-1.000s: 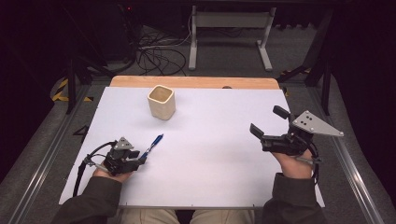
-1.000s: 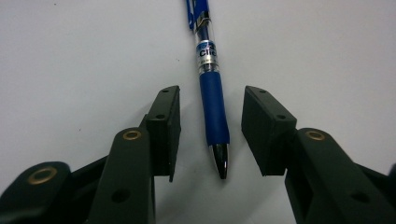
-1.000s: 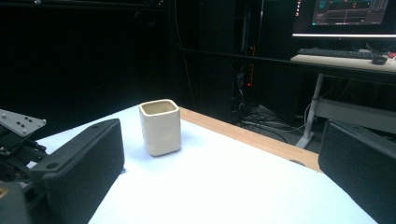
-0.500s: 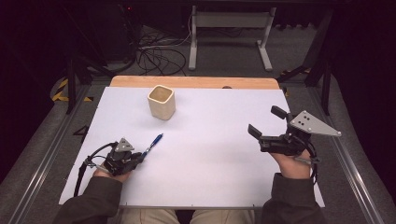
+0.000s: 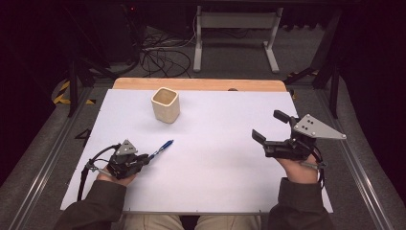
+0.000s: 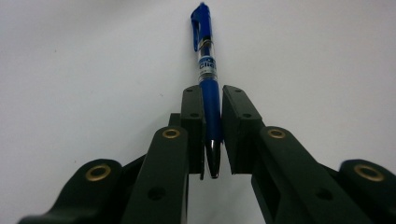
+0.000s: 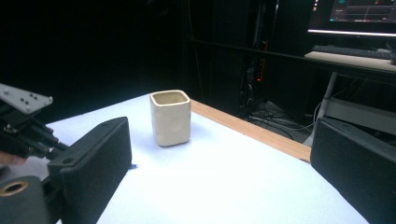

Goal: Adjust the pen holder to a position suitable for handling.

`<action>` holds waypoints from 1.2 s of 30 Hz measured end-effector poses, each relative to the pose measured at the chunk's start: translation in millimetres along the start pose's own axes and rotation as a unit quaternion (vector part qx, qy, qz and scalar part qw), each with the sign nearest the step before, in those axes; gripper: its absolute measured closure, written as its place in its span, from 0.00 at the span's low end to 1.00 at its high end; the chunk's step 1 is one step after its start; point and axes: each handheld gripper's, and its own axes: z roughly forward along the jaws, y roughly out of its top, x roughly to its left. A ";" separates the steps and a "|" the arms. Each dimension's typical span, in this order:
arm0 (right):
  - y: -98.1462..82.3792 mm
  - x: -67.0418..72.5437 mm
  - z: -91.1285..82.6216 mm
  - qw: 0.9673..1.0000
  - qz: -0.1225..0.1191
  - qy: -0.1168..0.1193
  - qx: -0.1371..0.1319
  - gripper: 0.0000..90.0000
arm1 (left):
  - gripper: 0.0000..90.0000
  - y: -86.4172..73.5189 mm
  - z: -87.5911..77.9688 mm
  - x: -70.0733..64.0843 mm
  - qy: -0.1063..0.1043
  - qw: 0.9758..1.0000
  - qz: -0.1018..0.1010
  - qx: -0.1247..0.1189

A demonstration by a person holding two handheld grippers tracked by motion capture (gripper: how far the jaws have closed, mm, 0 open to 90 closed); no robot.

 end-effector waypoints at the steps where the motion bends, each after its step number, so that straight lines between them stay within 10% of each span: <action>1: -0.2 0.3 0.7 1.000 -0.003 0.002 0.002 0.08 | 0.89 0.9 -1.5 -0.3 -0.001 1.000 0.002 -0.004; 19: -3.5 4.4 8.6 0.999 -0.020 0.020 0.019 0.11 | 0.89 23.6 -24.9 -11.3 -0.023 0.997 0.013 -0.070; 36: -10.5 19.8 30.7 0.996 -0.056 0.046 0.057 0.39 | 0.89 48.4 -35.8 -22.4 -0.040 0.993 0.024 -0.108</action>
